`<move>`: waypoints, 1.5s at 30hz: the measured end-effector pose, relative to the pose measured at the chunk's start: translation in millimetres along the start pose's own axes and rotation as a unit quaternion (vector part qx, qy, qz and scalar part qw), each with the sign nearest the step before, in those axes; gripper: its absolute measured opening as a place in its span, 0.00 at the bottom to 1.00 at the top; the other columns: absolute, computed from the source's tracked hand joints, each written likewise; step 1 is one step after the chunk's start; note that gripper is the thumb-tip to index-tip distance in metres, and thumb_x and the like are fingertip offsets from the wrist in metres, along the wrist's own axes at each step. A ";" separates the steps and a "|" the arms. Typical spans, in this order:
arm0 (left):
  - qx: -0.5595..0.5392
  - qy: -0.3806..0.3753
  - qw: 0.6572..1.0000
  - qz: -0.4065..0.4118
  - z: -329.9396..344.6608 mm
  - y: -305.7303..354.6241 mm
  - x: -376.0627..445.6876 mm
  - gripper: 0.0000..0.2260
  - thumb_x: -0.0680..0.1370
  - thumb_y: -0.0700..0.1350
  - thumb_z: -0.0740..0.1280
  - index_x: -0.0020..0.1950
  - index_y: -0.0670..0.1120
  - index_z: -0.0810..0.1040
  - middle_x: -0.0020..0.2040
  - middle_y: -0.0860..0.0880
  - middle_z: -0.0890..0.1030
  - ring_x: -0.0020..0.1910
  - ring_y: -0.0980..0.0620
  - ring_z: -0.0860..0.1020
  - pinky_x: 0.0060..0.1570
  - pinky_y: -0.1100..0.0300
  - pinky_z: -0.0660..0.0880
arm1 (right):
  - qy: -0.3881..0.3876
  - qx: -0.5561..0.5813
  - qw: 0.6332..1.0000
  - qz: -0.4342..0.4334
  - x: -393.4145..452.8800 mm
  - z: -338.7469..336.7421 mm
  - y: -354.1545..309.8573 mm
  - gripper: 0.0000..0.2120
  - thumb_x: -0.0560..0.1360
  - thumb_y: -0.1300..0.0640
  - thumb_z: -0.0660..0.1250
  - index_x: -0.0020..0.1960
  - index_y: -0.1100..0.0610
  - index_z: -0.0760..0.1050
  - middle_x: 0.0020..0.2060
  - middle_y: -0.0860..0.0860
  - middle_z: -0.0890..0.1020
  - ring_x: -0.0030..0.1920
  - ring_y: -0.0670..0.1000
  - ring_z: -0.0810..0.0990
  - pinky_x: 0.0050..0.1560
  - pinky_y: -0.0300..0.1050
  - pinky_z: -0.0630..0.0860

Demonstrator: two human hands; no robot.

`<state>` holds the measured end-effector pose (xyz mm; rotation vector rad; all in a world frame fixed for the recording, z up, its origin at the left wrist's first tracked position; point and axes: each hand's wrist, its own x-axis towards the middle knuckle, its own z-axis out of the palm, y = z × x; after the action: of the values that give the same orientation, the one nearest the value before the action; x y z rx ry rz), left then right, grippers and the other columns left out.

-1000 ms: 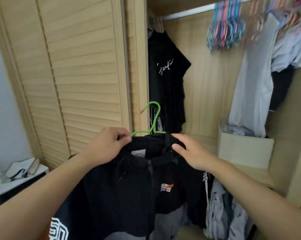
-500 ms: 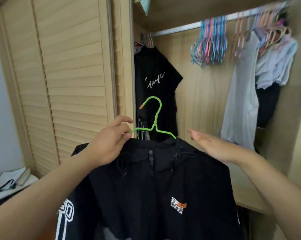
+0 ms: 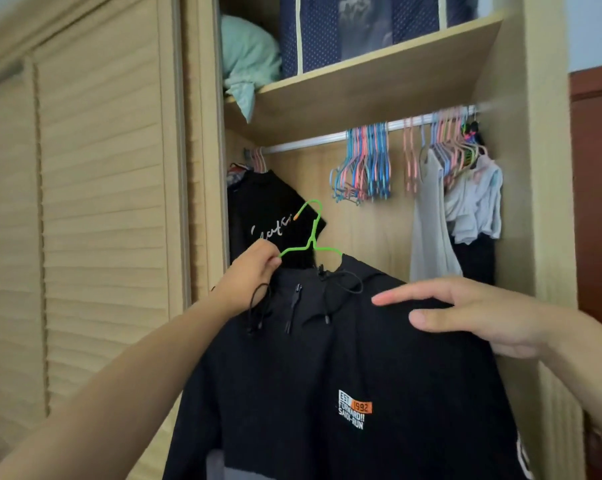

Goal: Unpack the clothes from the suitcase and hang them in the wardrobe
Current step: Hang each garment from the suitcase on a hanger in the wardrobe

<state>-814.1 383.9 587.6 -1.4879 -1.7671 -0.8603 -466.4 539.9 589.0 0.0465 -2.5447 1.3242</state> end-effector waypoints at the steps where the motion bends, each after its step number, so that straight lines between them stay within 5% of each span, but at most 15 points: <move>1: -0.003 0.000 1.000 0.006 3.4 0.0 14.5 0.07 0.85 0.45 0.60 0.49 0.46 0.73 0.47 0.51 0.73 0.44 0.49 0.73 0.51 0.43 0.74 | 0.003 0.003 1.000 0.007 0.3 -3.9 -6.6 0.20 0.75 0.57 0.70 0.64 0.42 0.80 0.65 0.40 0.79 0.65 0.43 0.78 0.65 0.42 0.75; 5: -0.006 -0.014 0.999 -0.031 8.8 -5.1 77.1 0.06 0.83 0.50 0.65 0.54 0.48 0.77 0.54 0.50 0.73 0.51 0.50 0.76 0.60 0.46 0.74 | 0.063 0.064 0.996 -0.004 11.2 -8.5 -20.5 0.28 0.74 0.66 0.71 0.70 0.45 0.75 0.64 0.46 0.81 0.64 0.49 0.80 0.69 0.52 0.73; 10: -0.027 -0.002 0.989 -0.144 4.8 -20.7 126.0 0.25 0.83 0.60 0.59 0.77 0.51 0.65 0.72 0.42 0.64 0.65 0.37 0.74 0.69 0.47 0.69 | 0.191 0.072 0.978 -0.044 40.0 -0.5 -26.7 0.34 0.72 0.72 0.71 0.71 0.44 0.73 0.64 0.47 0.81 0.65 0.48 0.79 0.70 0.52 0.72; 18: 0.128 0.014 0.986 -0.111 5.6 -163.3 104.0 0.25 0.81 0.57 0.64 0.77 0.52 0.66 0.72 0.42 0.66 0.69 0.38 0.69 0.68 0.44 0.70 | 0.340 -0.099 0.934 -0.043 162.4 16.3 -41.1 0.40 0.71 0.79 0.64 0.73 0.45 0.71 0.58 0.43 0.83 0.57 0.49 0.83 0.57 0.49 0.81; 22: 0.201 0.054 0.974 -0.088 -1.7 -248.6 96.9 0.26 0.80 0.56 0.65 0.77 0.51 0.68 0.75 0.36 0.64 0.73 0.35 0.62 0.73 0.43 0.63 | 0.370 -0.117 0.921 -0.024 259.7 31.2 -30.4 0.43 0.70 0.79 0.62 0.73 0.41 0.70 0.60 0.48 0.82 0.56 0.60 0.83 0.51 0.53 0.82; 25: 0.175 0.087 0.978 -0.073 0.8 -294.8 107.6 0.27 0.81 0.61 0.58 0.78 0.51 0.65 0.75 0.35 0.63 0.73 0.34 0.61 0.73 0.41 0.62 | 0.397 -0.111 0.911 0.005 323.0 27.8 -21.0 0.43 0.69 0.79 0.60 0.74 0.43 0.70 0.54 0.51 0.84 0.55 0.66 0.82 0.56 0.64 0.79; 30: 0.110 0.104 0.984 -0.098 22.2 -322.7 151.2 0.38 0.80 0.68 0.54 0.83 0.53 0.43 0.82 0.40 0.42 0.81 0.36 0.45 0.78 0.43 0.50 | 0.433 -0.124 0.891 0.052 401.4 -16.6 -31.4 0.41 0.70 0.79 0.58 0.75 0.47 0.69 0.52 0.50 0.82 0.49 0.54 0.83 0.43 0.47 0.83; 37: 0.110 0.192 0.975 -0.019 33.5 -340.7 169.3 0.38 0.77 0.65 0.52 0.84 0.52 0.46 0.84 0.43 0.45 0.82 0.43 0.45 0.80 0.44 0.49 | 0.456 -0.254 0.848 0.088 506.7 -91.6 -63.2 0.34 0.75 0.72 0.56 0.77 0.49 0.65 0.62 0.56 0.79 0.53 0.55 0.78 0.33 0.37 0.73; 43: 0.119 0.188 0.975 -0.013 37.4 -346.9 169.3 0.38 0.78 0.64 0.53 0.84 0.52 0.45 0.84 0.45 0.46 0.82 0.43 0.43 0.80 0.46 0.45 | 0.370 -0.365 0.829 0.207 561.8 -94.8 -53.1 0.33 0.75 0.69 0.66 0.78 0.56 0.63 0.64 0.61 0.77 0.60 0.62 0.78 0.56 0.52 0.80; 45: 0.123 0.193 0.973 -0.015 38.0 -346.0 168.4 0.37 0.78 0.64 0.53 0.84 0.51 0.47 0.84 0.46 0.48 0.82 0.42 0.45 0.80 0.45 0.47 | 0.381 -0.389 0.815 0.195 570.6 -83.3 -52.4 0.23 0.77 0.68 0.65 0.72 0.63 0.68 0.58 0.60 0.79 0.55 0.61 0.79 0.51 0.50 0.80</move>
<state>-1181.1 461.4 681.7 -1.0558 -1.5429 -0.8438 -989.0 631.5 820.9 -0.9933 -2.1785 0.1631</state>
